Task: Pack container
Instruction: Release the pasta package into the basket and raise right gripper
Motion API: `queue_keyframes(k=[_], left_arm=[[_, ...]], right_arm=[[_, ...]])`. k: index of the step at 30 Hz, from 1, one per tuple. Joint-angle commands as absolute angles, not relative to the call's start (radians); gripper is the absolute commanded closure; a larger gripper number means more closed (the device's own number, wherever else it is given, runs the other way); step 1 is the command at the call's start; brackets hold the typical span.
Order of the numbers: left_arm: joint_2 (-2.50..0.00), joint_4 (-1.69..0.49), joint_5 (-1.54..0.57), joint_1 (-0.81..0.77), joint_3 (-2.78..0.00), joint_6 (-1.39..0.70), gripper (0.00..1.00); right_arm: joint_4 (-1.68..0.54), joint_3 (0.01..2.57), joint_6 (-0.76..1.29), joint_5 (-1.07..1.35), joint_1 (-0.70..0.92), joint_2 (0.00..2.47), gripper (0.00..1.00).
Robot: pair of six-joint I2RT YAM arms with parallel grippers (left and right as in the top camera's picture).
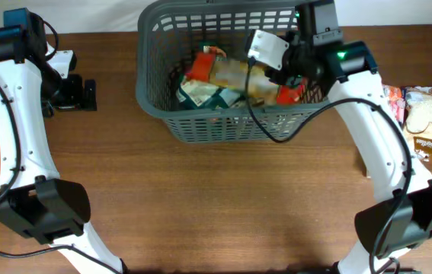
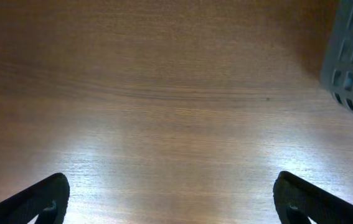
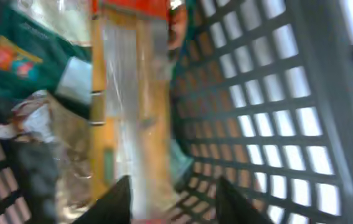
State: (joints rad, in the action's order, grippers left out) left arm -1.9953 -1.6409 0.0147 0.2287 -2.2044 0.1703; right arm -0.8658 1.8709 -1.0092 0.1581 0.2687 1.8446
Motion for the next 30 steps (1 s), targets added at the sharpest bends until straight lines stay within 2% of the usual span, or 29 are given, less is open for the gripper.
queue_keyframes(k=[1, 6, 9, 14, 20, 24, 30], left_arm=[[-1.975, -1.642, 0.004, 0.234, -2.201, 0.157, 0.01], [-1.975, -1.642, 0.004, 0.234, -2.201, 0.157, 0.01], [-1.975, -1.642, 0.004, 0.234, -2.201, 0.157, 0.01], [-1.974, -1.642, 0.004, 0.234, -2.201, 0.157, 0.01], [-1.975, -1.642, 0.004, 0.234, -2.201, 0.157, 0.01], [-1.975, -1.642, 0.004, 0.234, -2.201, 0.157, 0.01], [-1.975, -1.642, 0.004, 0.234, -2.201, 0.157, 0.01]], right_arm=[[-0.837, 1.906, -0.887, 0.024, 0.309, 1.79, 0.55], [-0.842, 1.984, -0.568, 0.025, 0.321, 1.718, 0.51], [-0.881, 2.042, -0.385, 0.023, 0.311, 1.641, 0.46], [-0.894, 2.059, -0.189, 0.004, 0.241, 1.514, 0.39], [-1.013, 2.059, -0.042, -0.013, 0.019, 1.449, 0.36], [-1.172, 2.048, 0.024, -0.012, -0.21, 1.483, 0.32], [-1.188, 1.944, 0.068, -0.009, -0.409, 1.533, 0.31]])
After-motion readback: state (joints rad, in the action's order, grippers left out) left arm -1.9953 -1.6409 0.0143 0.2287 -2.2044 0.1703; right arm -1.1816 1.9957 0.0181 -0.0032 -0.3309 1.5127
